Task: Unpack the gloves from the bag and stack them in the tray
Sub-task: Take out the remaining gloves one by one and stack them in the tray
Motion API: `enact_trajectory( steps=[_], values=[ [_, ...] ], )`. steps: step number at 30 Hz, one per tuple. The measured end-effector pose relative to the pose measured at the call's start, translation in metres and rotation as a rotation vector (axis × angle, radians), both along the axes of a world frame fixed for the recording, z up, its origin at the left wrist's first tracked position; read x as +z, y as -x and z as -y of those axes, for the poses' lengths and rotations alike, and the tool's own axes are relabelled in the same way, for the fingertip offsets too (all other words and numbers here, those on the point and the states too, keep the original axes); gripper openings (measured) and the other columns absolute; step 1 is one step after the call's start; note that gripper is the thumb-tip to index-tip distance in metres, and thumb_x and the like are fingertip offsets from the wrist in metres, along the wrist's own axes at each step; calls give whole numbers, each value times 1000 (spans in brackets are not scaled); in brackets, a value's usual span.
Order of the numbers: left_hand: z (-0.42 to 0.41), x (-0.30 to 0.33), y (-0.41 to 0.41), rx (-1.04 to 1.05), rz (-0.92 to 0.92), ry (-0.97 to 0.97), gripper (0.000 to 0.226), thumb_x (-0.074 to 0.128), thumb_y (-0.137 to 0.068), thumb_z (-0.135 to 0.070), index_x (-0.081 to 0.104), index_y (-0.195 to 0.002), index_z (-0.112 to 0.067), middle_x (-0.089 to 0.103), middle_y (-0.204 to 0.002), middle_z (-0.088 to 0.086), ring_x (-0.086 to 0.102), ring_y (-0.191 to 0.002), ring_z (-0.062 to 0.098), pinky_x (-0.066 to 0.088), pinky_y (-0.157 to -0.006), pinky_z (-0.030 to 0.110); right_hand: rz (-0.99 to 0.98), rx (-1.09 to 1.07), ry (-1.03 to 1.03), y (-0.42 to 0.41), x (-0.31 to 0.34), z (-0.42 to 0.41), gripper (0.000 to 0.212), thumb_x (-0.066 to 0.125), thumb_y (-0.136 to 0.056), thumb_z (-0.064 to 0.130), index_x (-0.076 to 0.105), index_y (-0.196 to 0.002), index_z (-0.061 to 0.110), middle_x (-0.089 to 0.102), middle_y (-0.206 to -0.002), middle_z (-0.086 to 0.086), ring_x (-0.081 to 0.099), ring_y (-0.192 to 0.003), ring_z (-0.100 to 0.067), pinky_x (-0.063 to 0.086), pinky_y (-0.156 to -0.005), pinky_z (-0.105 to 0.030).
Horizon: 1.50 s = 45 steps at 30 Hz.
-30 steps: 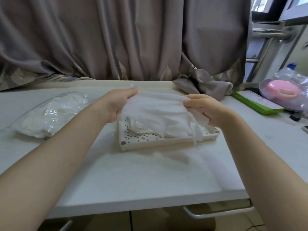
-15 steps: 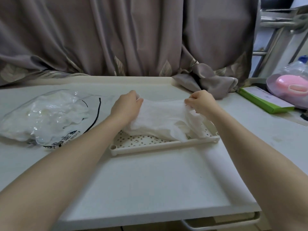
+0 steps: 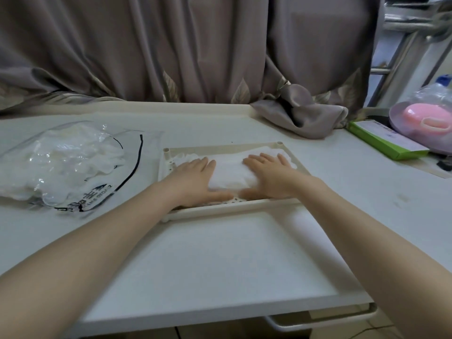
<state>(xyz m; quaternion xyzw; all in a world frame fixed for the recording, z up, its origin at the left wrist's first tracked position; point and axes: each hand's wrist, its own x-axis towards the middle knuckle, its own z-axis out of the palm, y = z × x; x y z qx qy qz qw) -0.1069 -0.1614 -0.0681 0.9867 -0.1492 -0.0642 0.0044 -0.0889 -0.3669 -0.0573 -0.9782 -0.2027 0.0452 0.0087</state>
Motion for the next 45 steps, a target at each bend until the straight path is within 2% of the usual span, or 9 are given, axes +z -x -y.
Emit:
enact_trajectory(
  steps=[10, 14, 17, 20, 23, 28, 33, 37, 45],
  values=[
    [-28, 3, -10, -16, 28, -24, 94, 38, -83, -71, -1, -151, -18, -5, -158, 2, -2, -145, 16, 4, -116, 32, -139, -153, -146, -16, 2, 15, 108, 62, -69, 70, 11, -150, 20, 8, -158, 1, 3, -145, -19, 5, -118, -38],
    [-38, 7, -4, -29, 52, 183, 87, 42, -86, -63, 7, -150, -16, 4, -158, 1, 4, -145, 14, 6, -117, 30, -24, -112, -115, -6, 12, -6, 111, 52, -68, 78, 4, -151, 23, -2, -159, 3, -9, -146, -17, -7, -117, -43],
    [-52, 23, 16, -53, 239, 530, 54, 47, -94, -42, 38, -141, -16, 34, -148, -1, 29, -137, 13, 20, -109, 23, 35, -9, -310, 9, 33, -44, 85, 46, -80, 71, 27, -146, 22, 19, -156, 0, 13, -144, -18, 11, -115, -37],
    [-79, 41, 26, -58, 512, 582, 28, 56, -91, -21, 63, -116, -10, 58, -121, 5, 52, -115, 21, 33, -95, 21, 142, 140, -448, 20, 42, -95, 44, 52, -92, 43, 52, -128, 18, 45, -137, -1, 42, -126, -17, 32, -97, -25],
    [-116, 42, 23, 147, 538, 420, 24, 60, -89, -22, 66, -111, -17, 43, -139, 7, 33, -131, 30, 25, -108, 34, 139, 214, -478, 25, 37, -150, 22, 50, -95, 22, 64, -110, 13, 60, -116, -4, 55, -106, -19, 41, -86, -26],
    [-160, 27, 25, 442, 333, 148, 30, 57, -91, -32, 58, -119, -39, -2, -158, -2, -12, -143, 29, -7, -114, 45, -5, 87, -494, 15, 23, -222, 33, 42, -92, 2, 65, -116, 9, 63, -121, -8, 56, -113, -23, 41, -89, -24],
    [-192, 19, 18, 444, 267, 262, 60, 50, -89, -4, 33, -144, -22, 22, -155, 1, 15, -141, 32, 18, -115, 39, -72, 22, -376, 6, 17, -258, 32, 47, -94, 9, 54, -124, -1, 58, -124, -15, 52, -117, -30, 41, -91, -33],
    [-180, 23, 25, 418, 262, 429, 54, 45, -89, 0, 35, -142, -8, 35, -148, 10, 29, -136, 28, 25, -110, 36, -155, 49, -286, 0, 12, -278, 50, 56, -92, 33, 46, -131, 4, 54, -130, -11, 51, -120, -27, 40, -99, -33],
    [-172, 23, 28, 364, 272, 547, 70, 41, -89, 6, 15, -150, -16, 19, -156, -1, 22, -141, 18, 22, -107, 24, -71, -31, -350, -23, -10, -301, 20, 52, -84, 16, 60, -102, 15, 64, -101, -5, 58, -98, -28, 47, -77, -33]
  ],
)
